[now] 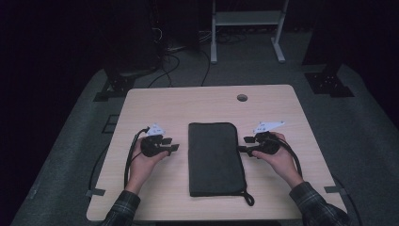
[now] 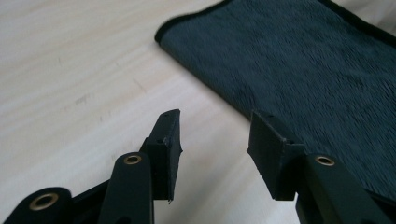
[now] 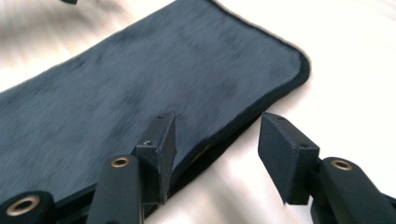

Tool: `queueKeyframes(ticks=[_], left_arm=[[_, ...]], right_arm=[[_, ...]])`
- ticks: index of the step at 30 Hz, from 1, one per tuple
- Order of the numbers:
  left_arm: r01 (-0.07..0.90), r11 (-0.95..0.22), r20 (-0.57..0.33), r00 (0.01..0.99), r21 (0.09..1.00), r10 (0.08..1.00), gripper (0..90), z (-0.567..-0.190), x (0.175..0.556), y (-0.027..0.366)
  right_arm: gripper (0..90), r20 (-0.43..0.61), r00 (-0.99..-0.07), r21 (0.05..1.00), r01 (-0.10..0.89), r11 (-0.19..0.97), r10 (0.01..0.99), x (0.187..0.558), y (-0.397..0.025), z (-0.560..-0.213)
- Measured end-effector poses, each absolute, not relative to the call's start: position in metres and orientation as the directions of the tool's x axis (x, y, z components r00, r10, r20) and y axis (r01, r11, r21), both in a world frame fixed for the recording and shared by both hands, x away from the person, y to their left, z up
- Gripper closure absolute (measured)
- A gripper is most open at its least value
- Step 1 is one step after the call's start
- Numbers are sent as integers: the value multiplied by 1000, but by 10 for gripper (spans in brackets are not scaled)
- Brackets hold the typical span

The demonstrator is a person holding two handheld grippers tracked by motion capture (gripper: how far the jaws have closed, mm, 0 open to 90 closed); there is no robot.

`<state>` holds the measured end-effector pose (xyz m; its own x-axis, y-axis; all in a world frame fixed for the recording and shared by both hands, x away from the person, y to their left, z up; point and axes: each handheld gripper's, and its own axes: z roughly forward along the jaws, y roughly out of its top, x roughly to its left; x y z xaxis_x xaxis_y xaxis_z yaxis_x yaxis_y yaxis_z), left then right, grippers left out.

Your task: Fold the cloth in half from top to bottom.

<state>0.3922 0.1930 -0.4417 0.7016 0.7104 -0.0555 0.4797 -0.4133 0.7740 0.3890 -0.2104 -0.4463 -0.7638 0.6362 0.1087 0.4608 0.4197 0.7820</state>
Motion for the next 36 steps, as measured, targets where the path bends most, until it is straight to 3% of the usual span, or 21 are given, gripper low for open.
queueKeyframes(ticks=[21, 36], left_arm=[[515, -414, -48, 668, 750, 743, 504, -456, 476, 147], [521, -406, -50, 658, 750, 752, 477, -468, 488, 148]], right_arm=[[434, 126, -708, 770, 511, 382, 695, 485, -186, -464], [374, 49, -737, 765, 462, 449, 675, 496, -176, -483]])
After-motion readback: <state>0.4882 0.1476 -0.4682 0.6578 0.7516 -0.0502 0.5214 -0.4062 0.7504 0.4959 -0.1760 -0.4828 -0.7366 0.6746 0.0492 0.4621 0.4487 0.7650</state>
